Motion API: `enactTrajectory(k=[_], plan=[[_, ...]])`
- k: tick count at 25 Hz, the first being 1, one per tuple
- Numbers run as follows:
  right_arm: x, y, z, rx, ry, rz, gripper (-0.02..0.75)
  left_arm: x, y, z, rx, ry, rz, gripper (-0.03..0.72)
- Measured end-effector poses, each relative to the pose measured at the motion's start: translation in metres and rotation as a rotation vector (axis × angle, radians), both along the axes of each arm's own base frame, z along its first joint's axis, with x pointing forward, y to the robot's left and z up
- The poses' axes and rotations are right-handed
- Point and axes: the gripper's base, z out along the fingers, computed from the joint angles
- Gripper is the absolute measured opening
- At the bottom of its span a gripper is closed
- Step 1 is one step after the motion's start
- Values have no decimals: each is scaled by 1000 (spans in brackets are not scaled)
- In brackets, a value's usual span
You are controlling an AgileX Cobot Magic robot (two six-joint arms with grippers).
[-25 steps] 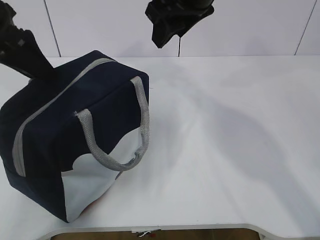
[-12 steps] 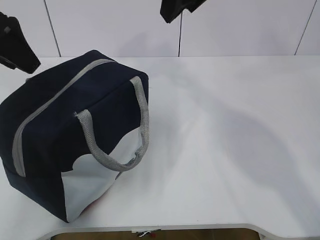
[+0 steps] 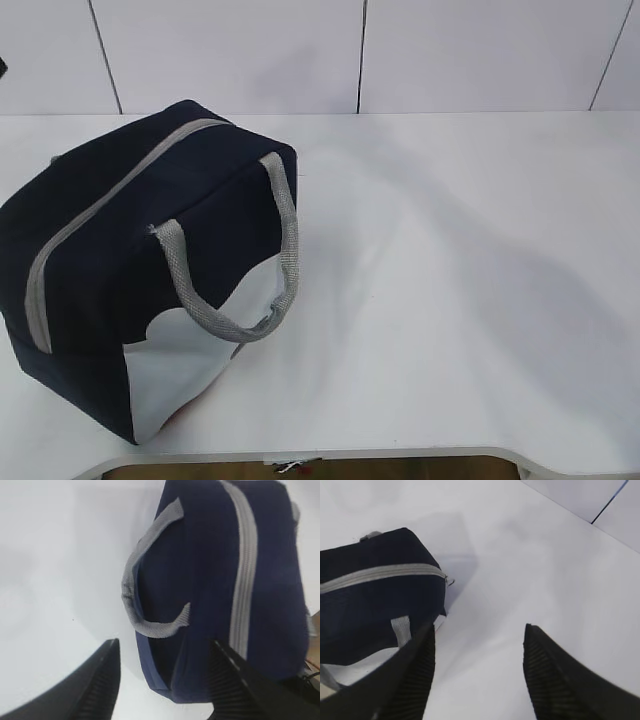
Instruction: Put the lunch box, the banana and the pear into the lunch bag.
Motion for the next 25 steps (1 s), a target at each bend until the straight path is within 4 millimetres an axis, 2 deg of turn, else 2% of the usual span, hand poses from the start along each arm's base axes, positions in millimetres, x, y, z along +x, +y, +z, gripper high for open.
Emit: enactTrajectory(k=[9,12,19,25], plan=[[-59,-31,-13,-15,84,-30,452,-57,11,45,-22,-174,9,421],[-82,-43,-25,-23,124,-44,448,-82,18,51,-6,-220,29,410],[-134,-67,-54,-22,199,-57,447,-145,32,35,23,-274,49,332],[-175,-85,-70,15,212,-47,447,-201,42,23,3,-369,57,287]])
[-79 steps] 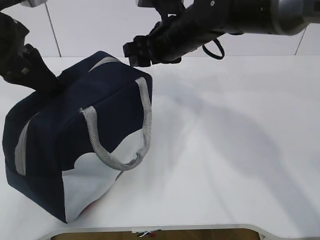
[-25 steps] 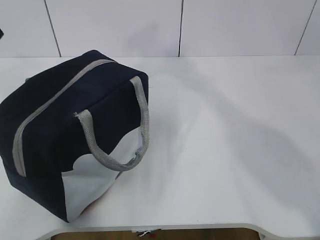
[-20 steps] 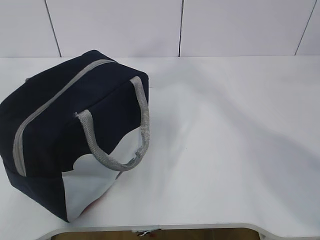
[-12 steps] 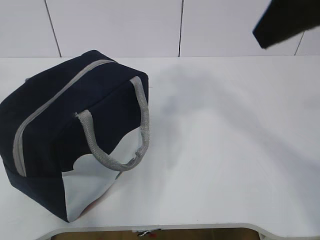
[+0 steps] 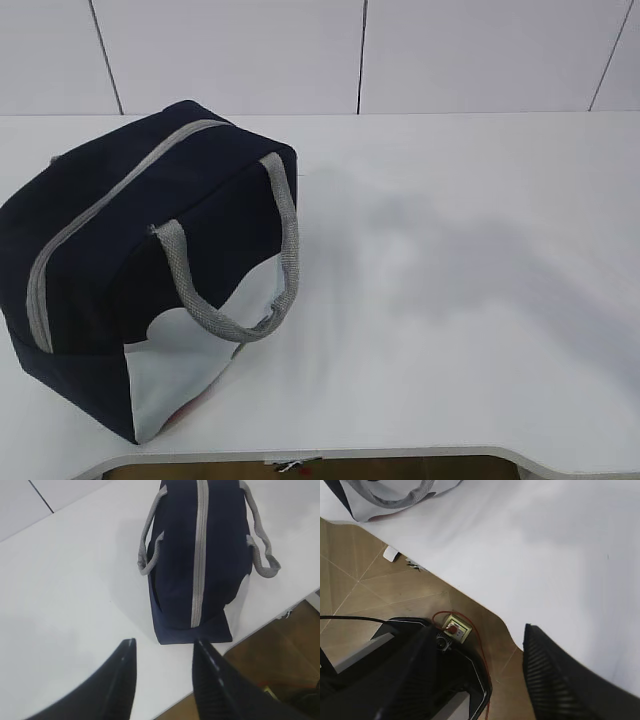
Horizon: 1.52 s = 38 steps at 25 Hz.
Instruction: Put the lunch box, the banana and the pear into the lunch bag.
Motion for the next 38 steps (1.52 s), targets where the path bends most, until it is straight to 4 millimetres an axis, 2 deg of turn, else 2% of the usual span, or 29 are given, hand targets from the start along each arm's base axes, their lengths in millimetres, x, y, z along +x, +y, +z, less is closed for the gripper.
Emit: enactTrajectory(k=[6,9,15,20,27,31,35,38], plan=[[-49,-26,0,56,-106,0,447,-50,7,-9,-40,-119,-9,267],[-77,-40,3,101,-189,1,447,-65,7,-18,-68,-146,-25,265],[-127,-66,-2,177,-340,1,447,-80,5,-43,-108,-138,-53,253],[-152,-81,-20,195,-414,-9,446,-83,6,-67,-121,-102,-44,246],[-165,-95,-69,153,-456,-52,446,-87,4,-96,-148,-61,-47,244],[-164,-95,-96,142,-428,-57,446,-88,4,-107,-154,-75,-42,244],[-156,-92,-113,113,-375,-78,446,-86,6,-116,-152,-121,-20,244],[-154,-92,-114,111,-380,-82,446,-82,9,-123,-126,-135,8,244]])
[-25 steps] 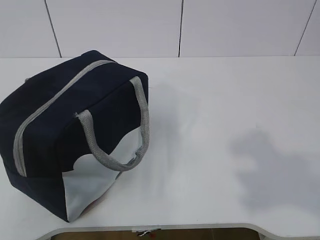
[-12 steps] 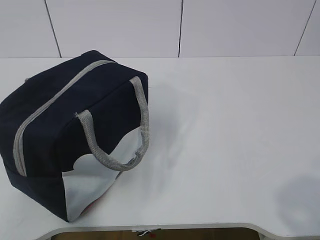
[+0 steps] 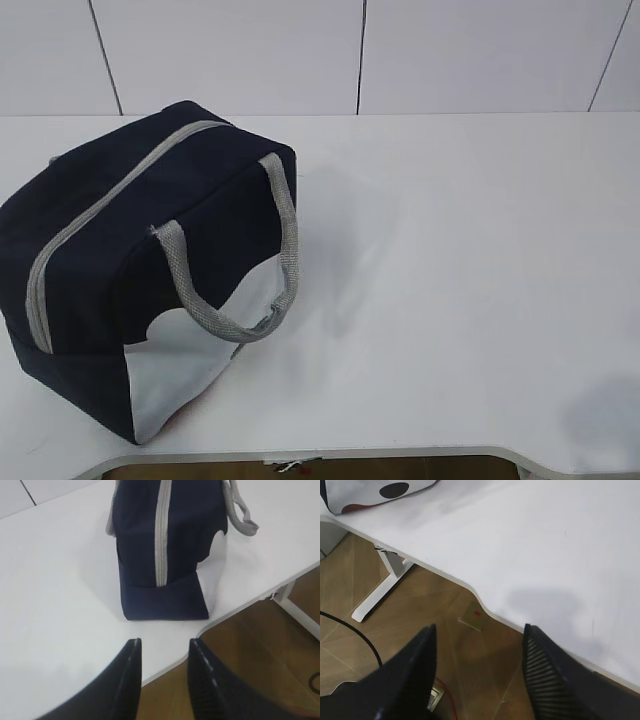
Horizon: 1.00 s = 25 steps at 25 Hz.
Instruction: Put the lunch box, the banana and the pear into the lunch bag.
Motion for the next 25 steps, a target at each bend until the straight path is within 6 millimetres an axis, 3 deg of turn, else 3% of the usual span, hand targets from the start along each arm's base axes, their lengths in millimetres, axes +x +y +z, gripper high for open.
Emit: enactTrajectory(k=[7,25], plan=[[5,0,0,8,-42,-17,446,12,2,-20,9,56,47,244],[10,3,-4,22,-63,-49,446,9,8,-21,-65,45,172,244]])
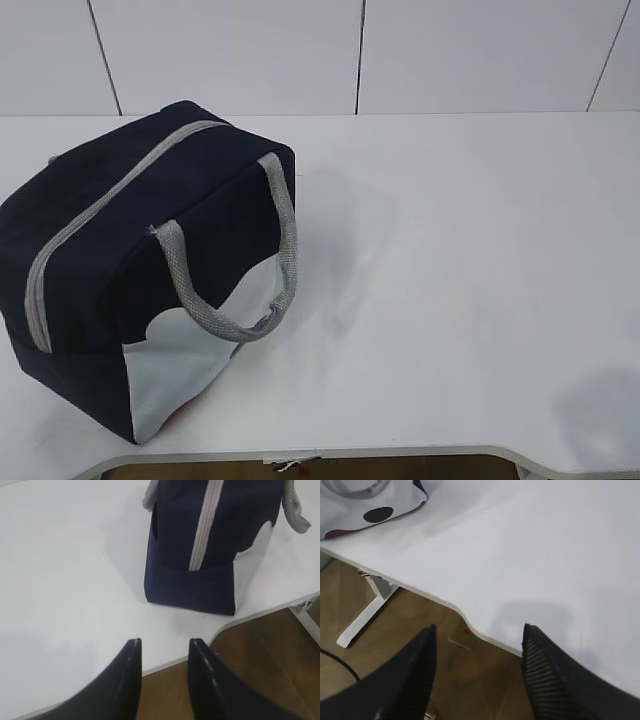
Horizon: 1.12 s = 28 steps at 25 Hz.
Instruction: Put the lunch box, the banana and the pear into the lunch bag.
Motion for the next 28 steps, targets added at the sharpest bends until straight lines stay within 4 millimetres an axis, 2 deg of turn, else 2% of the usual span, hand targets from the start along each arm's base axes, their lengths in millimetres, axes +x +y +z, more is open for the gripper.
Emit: enactTrajectory(k=[8,13,28], plan=[[-1,2,0,0,0,-240,446,2,-2,0,2,0,159,244],[-2,4,0,2,0,-379,446,2,-2,0,-6,0,161,244],[-2,4,0,2,0,-402,446,2,-1,0,6,0,169,244]])
